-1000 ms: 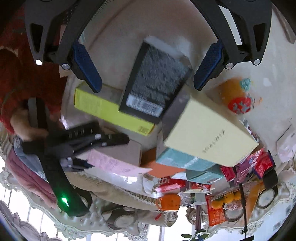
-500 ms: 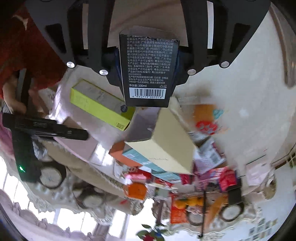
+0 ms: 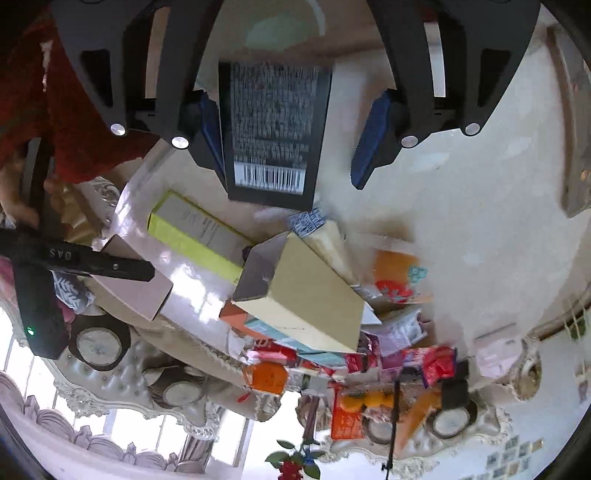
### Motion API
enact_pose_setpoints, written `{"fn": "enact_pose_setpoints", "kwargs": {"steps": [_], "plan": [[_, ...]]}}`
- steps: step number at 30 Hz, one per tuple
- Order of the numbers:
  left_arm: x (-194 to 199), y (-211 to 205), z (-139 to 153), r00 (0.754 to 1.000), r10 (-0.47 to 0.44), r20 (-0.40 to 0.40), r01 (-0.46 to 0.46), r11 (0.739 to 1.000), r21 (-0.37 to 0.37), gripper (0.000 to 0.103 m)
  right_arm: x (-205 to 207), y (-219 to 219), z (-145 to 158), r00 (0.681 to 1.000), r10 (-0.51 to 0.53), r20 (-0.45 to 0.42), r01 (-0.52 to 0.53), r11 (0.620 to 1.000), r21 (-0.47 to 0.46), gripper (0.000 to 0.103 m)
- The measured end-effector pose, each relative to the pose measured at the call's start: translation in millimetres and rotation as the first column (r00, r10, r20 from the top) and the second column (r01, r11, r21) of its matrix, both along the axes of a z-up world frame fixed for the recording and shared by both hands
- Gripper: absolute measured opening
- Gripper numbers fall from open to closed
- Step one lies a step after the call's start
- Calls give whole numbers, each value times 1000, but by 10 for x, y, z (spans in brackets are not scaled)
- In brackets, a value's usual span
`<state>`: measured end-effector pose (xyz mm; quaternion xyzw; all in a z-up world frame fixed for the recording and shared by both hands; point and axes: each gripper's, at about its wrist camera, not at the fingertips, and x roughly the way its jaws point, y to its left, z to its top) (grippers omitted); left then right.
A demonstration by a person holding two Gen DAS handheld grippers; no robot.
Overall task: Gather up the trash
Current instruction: 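Carry both boxes to the wastebasket and open both tools to drop them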
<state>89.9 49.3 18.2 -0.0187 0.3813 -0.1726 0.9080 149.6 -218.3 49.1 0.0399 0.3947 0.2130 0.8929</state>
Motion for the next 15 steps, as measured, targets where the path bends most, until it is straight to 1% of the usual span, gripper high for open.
{"fn": "enact_pose_setpoints", "kwargs": {"steps": [2, 3, 4, 6, 8, 9, 10, 11, 12, 13, 14, 15], "plan": [[-47, 1, -1, 1000, 19, 8, -19, 1000, 5, 62, 21, 7, -57, 1000, 3, -15, -3, 1000, -1, 61], [-66, -5, 3, 999, 34, 11, -34, 999, 16, 55, 33, 16, -83, 1000, 4, -22, -4, 1000, -3, 61], [-65, 1, 12, 999, 48, 14, -49, 998, 27, 40, 6, 4, -100, 1000, 4, -23, -5, 1000, -2, 61], [-122, -20, 16, 997, 72, 26, -74, 995, 65, 40, 6, -3, -136, 1000, 0, -29, 0, 1000, 0, 61], [-183, -54, 22, 998, 53, 28, -55, 996, 68, 40, -25, -24, -141, 1000, -3, -31, 4, 1000, 16, 61], [-204, -42, 39, 998, 59, 28, -60, 997, 58, 40, -46, -32, -134, 1000, -4, -29, 5, 1000, 22, 61], [-233, -1, 70, 997, 73, 30, -74, 997, 35, 40, -107, -40, -89, 1000, 5, -22, -4, 999, 40, 61], [-326, 72, 147, 994, 99, 33, -99, 995, -17, 40, -181, -51, -38, 1000, 21, -15, -20, 998, 60, 61], [-399, 117, 211, 994, 107, 33, -105, 993, -60, 40, -291, -54, 23, 999, 47, -4, -46, 995, 83, 61], [-497, 164, 289, 994, 105, 29, -101, 988, -117, 40, -466, -61, 96, 996, 89, 5, -89, 990, 111, 61], [-646, 182, 379, 996, 83, 25, -77, 982, -171, 40, -629, -70, 147, 992, 127, 6, -126, 984, 128, 61], [-794, 160, 438, 998, 54, 25, -48, 980, -192, 40, -804, -89, 182, 987, 162, 4, -161, 977, 140, 61]]}}
